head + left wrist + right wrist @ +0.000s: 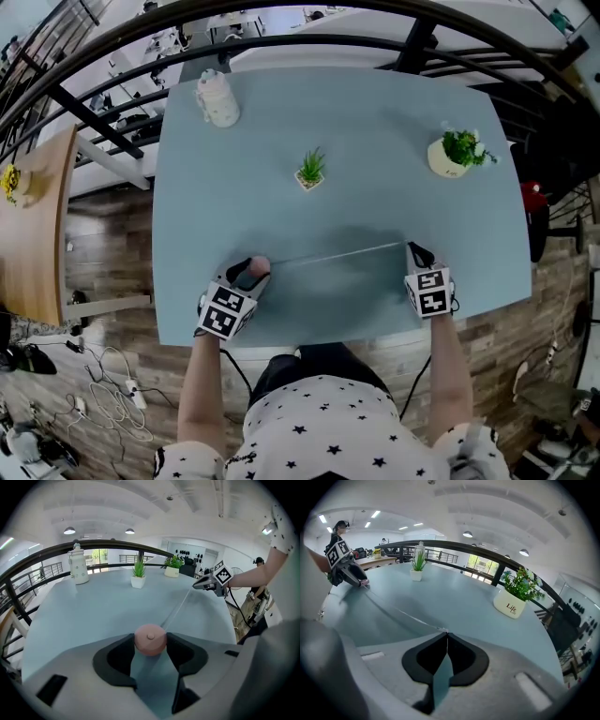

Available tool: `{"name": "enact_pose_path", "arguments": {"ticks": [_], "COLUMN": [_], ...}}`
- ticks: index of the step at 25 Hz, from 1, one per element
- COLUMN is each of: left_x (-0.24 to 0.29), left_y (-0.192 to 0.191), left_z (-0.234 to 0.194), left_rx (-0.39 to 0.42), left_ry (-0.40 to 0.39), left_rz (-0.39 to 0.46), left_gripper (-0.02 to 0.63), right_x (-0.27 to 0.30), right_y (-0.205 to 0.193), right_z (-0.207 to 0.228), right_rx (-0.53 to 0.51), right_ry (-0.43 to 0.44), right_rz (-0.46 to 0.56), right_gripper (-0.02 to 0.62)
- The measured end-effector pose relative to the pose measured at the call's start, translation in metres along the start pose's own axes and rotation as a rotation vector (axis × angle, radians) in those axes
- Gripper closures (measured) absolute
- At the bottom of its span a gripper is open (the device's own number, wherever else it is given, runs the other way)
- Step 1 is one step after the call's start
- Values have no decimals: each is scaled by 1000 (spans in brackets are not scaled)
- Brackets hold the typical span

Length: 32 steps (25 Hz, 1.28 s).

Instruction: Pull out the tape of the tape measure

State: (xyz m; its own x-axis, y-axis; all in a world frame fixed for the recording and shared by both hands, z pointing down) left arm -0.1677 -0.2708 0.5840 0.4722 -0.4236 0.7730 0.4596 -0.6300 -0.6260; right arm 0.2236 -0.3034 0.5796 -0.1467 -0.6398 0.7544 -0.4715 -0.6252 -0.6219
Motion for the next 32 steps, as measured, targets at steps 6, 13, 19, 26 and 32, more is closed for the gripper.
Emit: {"name": "enact_pose_path", "arguments": {"ticks": [6, 13, 19, 26, 32], "left_x": [5, 8, 7, 8, 8], "left_y": [0, -1, 1, 0, 0], "left_z": [-1, -3, -3, -2, -3], "left_rx": [17, 26, 28, 35, 39], "left_ry": [9, 18, 21, 28, 29], "left_rz": [-19, -26, -25, -20, -17], "left_gripper": [394, 394, 394, 394, 394], "right_x": [9, 15, 15, 16, 16], "right_y": [-3, -5, -4, -5, -4], "right_z": [-1, -1, -1, -1, 0], "right_rx": [-3, 1, 2, 23, 47], "right_ry": [12, 21, 20, 25, 30], "right_rz": [-26, -42, -52, -55, -62], "right_gripper": [586, 586, 586, 586, 586]}}
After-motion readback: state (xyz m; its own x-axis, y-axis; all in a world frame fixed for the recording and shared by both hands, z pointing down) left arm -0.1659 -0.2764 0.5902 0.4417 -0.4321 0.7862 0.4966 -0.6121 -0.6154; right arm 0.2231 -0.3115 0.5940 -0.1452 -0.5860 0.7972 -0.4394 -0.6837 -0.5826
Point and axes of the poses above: the fingertips, and each gripper's own axes: x forward along the fingers, z to its right, y out of its top, the point moved 6 cm from there along -x, backward along the fingers, and after that the axes turned 2 degrees about -z, right-handed, at the moved point
